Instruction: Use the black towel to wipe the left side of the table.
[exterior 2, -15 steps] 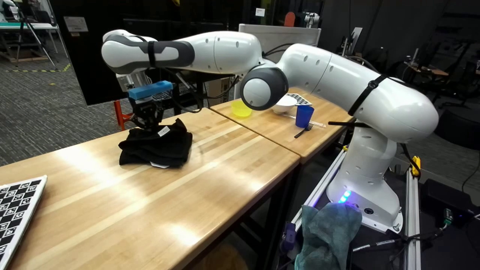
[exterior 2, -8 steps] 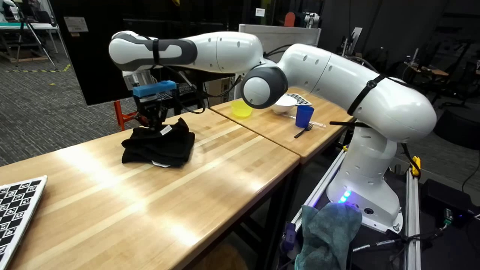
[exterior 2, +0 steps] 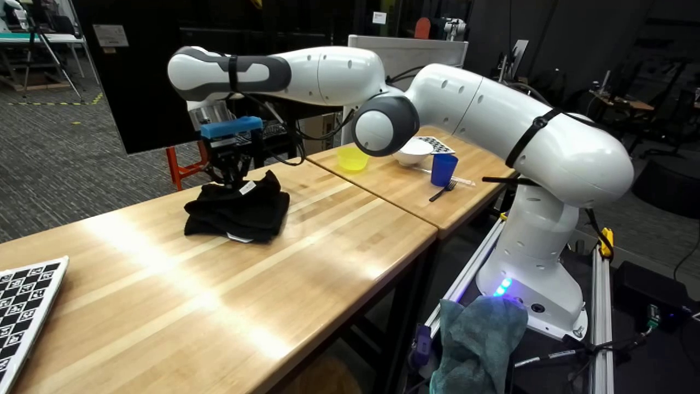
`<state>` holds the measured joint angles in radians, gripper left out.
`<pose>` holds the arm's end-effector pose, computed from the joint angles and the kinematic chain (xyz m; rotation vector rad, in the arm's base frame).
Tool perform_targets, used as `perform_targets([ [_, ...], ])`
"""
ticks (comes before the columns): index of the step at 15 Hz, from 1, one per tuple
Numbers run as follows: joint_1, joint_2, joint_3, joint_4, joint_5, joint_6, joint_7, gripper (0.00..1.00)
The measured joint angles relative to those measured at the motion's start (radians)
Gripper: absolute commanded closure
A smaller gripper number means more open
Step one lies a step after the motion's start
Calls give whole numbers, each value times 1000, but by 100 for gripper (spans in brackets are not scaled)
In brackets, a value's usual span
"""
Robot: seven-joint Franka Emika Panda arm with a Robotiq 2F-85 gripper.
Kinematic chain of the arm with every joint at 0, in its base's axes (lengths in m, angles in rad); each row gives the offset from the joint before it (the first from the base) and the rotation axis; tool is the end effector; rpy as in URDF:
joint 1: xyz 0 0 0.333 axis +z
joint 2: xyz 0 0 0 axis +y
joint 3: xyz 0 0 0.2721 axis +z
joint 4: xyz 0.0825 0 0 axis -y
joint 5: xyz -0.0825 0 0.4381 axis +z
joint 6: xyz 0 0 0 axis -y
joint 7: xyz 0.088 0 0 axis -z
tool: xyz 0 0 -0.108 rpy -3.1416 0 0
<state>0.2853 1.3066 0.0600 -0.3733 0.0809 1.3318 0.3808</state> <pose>0.7350 0.2452 0.2287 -3.0713 0.0987 0.5809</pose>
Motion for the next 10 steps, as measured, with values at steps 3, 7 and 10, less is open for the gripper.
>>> perform_targets([
  [3, -3, 0, 0, 0, 0, -20, 0, 40],
  [7, -4, -2, -3, 3, -2, -48, 5, 14],
  [10, -3, -11, -6, 4, -9, -73, 13, 0],
])
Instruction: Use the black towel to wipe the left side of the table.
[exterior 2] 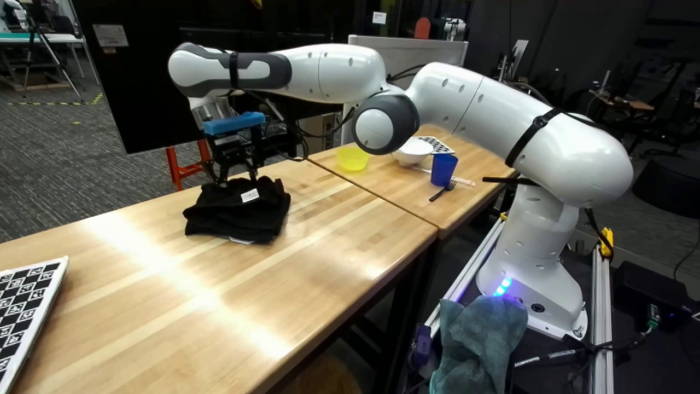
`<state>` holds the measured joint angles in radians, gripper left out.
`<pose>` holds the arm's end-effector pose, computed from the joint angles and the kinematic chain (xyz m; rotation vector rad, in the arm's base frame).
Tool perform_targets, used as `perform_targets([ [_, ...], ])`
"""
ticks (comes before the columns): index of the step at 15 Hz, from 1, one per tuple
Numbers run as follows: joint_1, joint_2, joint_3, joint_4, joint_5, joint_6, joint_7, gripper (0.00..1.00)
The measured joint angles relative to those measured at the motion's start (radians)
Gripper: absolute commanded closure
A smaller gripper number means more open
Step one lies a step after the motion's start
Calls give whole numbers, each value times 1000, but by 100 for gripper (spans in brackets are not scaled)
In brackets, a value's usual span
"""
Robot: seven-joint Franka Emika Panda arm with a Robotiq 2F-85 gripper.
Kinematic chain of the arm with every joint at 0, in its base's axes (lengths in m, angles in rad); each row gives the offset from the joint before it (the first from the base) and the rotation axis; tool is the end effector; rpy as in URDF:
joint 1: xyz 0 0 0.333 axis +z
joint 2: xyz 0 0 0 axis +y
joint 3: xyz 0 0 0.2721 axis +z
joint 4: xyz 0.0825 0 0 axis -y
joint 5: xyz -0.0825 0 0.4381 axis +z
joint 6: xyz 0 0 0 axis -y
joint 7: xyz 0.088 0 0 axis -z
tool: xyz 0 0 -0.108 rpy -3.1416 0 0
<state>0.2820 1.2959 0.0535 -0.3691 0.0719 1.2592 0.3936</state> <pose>0.7288 0.2377 0.2356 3.0484 -0.1197 -0.6546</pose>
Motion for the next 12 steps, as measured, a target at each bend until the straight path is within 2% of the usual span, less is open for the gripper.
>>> perform_targets([
  [12, 21, -142, -21, 5, -38, -165, 50, 0],
])
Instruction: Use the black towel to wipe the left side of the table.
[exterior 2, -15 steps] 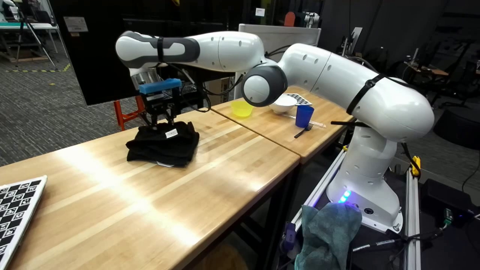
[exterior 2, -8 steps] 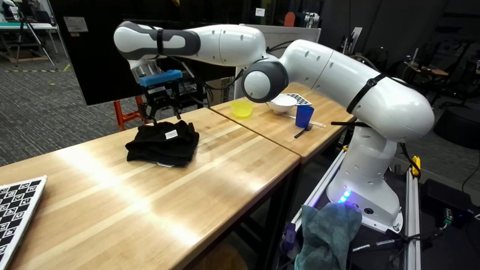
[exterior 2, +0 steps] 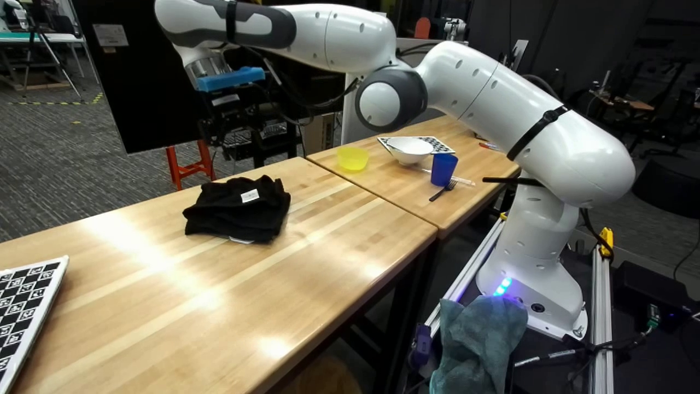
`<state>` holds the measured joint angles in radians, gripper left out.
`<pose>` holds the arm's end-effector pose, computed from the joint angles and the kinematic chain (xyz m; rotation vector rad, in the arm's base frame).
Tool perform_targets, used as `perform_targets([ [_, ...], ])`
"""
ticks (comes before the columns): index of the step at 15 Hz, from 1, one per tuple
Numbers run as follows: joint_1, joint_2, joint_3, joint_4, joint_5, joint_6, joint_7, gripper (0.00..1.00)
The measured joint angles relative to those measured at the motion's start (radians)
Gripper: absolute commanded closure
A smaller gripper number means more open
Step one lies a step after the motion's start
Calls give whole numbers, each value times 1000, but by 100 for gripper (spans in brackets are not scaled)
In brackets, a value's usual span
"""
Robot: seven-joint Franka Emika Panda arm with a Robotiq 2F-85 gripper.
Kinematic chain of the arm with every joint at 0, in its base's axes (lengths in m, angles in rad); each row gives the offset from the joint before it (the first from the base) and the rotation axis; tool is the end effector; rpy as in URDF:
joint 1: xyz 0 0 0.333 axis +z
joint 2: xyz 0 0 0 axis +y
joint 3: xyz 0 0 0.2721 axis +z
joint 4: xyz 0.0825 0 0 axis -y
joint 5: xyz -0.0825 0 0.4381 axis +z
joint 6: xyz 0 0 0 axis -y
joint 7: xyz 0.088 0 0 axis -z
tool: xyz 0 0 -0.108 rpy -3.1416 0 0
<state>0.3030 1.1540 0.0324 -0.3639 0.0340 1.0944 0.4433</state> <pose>0.7126 0.2378 0.3390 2.9729 -0.1662 -0.6290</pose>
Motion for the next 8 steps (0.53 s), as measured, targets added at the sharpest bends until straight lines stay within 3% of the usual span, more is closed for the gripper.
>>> perform_targets([
  [8, 25, -110, 5, 2, 10, -34, 25, 0],
])
